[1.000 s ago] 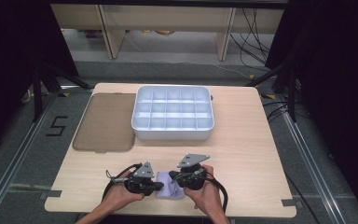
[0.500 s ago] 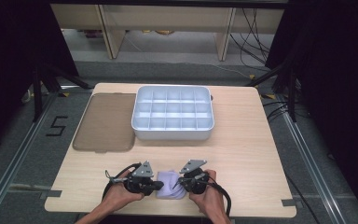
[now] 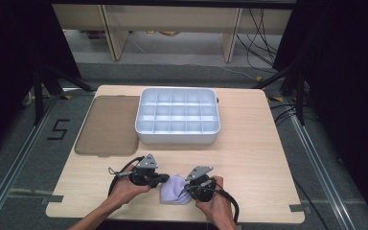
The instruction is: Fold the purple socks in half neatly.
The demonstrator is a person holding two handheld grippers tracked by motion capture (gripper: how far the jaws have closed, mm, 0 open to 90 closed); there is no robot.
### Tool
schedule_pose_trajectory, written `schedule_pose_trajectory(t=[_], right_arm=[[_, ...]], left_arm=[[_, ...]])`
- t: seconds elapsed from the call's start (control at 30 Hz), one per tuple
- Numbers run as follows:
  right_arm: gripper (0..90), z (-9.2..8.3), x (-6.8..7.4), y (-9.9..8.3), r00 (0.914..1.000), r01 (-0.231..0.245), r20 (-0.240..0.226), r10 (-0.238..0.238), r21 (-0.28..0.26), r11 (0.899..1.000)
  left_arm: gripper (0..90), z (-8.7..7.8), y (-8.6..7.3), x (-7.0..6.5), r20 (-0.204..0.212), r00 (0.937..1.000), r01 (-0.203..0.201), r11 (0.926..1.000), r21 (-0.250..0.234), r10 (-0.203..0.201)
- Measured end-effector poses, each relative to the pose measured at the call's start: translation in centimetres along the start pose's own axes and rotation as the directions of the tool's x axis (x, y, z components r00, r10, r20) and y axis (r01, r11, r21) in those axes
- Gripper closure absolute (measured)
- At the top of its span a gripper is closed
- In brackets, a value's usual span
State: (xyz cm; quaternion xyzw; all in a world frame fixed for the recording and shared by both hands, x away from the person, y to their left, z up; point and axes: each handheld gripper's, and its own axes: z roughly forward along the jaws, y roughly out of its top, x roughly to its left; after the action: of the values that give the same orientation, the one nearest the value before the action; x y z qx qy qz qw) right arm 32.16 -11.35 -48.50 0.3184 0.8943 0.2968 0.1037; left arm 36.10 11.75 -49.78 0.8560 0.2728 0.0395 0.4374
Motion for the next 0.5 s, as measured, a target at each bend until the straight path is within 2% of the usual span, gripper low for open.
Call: schedule_pose_trajectory(t=[0.03, 0.1, 0.13, 0.17, 0.2, 0.23, 0.33, 0.4, 0.43, 0.47, 0.5], right_arm=[[89.6, -0.2, 0.1, 0.1, 1.0, 0.001, 0.001, -0.001, -0.012, 1.0], [89.7, -0.7, 0.4, 0.2, 0.9999, 0.005, -0.01, -0.005, -0.028, 1.0], [89.6, -0.8, 0.6, 0.2, 1.0, -0.001, -0.01, 0.001, -0.035, 0.999], [89.7, -0.6, 0.8, 0.2, 0.9998, -0.004, -0.02, 0.003, -0.056, 0.998], [89.7, -0.6, 0.7, 0.2, 0.999, 0.021, -0.037, -0.023, -0.052, 0.998], [89.7, -0.5, 0.9, 0.3, 0.9982, 0.026, -0.053, -0.029, -0.056, 0.998], [89.7, -0.1, 1.4, 0.4, 0.9969, 0.044, -0.063, -0.048, -0.066, 0.997], [89.7, -0.1, 1.6, 0.2, 0.9963, 0.032, -0.079, -0.033, -0.025, 0.999], [89.7, 0.2, 1.5, 0.0, 0.9959, 0.046, -0.076, -0.049, -0.032, 0.998], [89.8, 0.2, 1.5, -0.2, 0.9974, 0.033, -0.064, -0.033, -0.003, 0.999], [89.7, 0.4, 1.4, -0.4, 0.9983, 0.023, -0.053, -0.023, -0.013, 1.0]], left_arm=[[89.2, -0.4, 0.0, -0.4, 0.006, 0.9999, 0.01, 0.9999, -0.006, -0.01], [89.2, -1.1, -0.4, -1.0, 0.025, 0.9997, -0.005, 1.0, 0.002, 0.005], [89.2, -1.2, -0.7, -1.6, 0.041, 0.9991, 0.011, 0.9999, -0.009, -0.01], [89.2, -1.4, -1.0, -1.8, 0.055, 0.9985, 0.004, 1.0, -0.004, -0.004], [89.2, -1.6, -1.6, -2.3, 0.077, 0.997, 0.007, 1.0, 0.007, -0.007], [89.2, -1.7, -2.0, -2.6, 0.094, 0.9955, -0.017, 0.9995, 0.026, 0.015], [89.1, -1.6, -3.1, -3.1, 0.092, 0.9952, -0.04, 0.9975, 0.057, 0.035], [89.1, -1.3, -3.5, -3.1, 0.089, 0.9955, -0.041, 0.9959, 0.081, 0.033], [89.1, -1.0, -3.6, -3.2, 0.088, 0.9957, -0.035, 0.9959, 0.083, 0.028], [89.1, -1.0, -3.5, -3.4, 0.088, 0.9959, -0.031, 0.9961, 0.083, 0.024], [89.1, -1.1, -3.3, -3.4, 0.075, 0.9952, -0.07, 0.9935, 0.09, 0.063]])
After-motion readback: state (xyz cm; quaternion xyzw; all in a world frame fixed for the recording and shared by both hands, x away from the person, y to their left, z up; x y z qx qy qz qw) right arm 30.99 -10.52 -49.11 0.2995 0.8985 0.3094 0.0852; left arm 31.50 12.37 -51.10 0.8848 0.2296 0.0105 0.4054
